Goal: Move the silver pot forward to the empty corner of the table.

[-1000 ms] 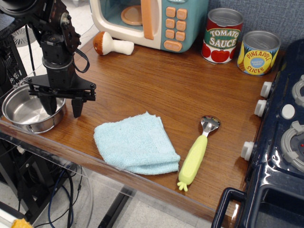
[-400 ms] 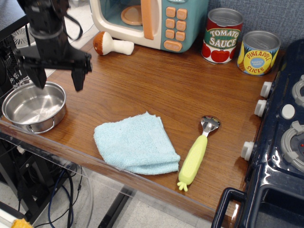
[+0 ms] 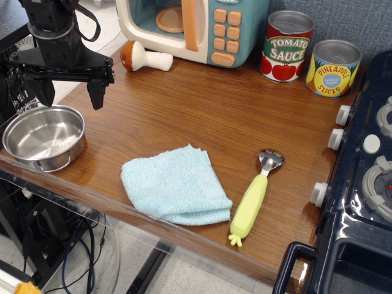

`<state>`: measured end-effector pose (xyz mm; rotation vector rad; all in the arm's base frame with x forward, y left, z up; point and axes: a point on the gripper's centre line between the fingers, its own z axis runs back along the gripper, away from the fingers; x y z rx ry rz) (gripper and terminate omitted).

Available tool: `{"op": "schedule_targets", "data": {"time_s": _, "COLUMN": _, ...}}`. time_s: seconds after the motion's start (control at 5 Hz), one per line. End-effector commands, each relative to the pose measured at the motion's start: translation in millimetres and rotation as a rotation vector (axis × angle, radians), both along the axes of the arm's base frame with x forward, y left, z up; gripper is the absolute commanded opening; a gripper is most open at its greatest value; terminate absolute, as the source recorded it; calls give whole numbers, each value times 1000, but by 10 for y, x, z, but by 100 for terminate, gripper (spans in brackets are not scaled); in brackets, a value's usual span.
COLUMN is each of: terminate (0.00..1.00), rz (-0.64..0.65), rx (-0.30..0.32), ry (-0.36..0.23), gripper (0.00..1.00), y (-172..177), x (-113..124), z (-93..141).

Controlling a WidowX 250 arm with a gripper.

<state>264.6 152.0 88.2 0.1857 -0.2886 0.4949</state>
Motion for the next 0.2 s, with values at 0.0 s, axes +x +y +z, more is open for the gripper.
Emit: {"op": "schedule_targets", "data": {"time_s": 0.0, "terminate": 100, "rz": 4, "rx": 17, "ry": -32, "gripper": 100, "y": -56, "x": -13, "z": 125}}
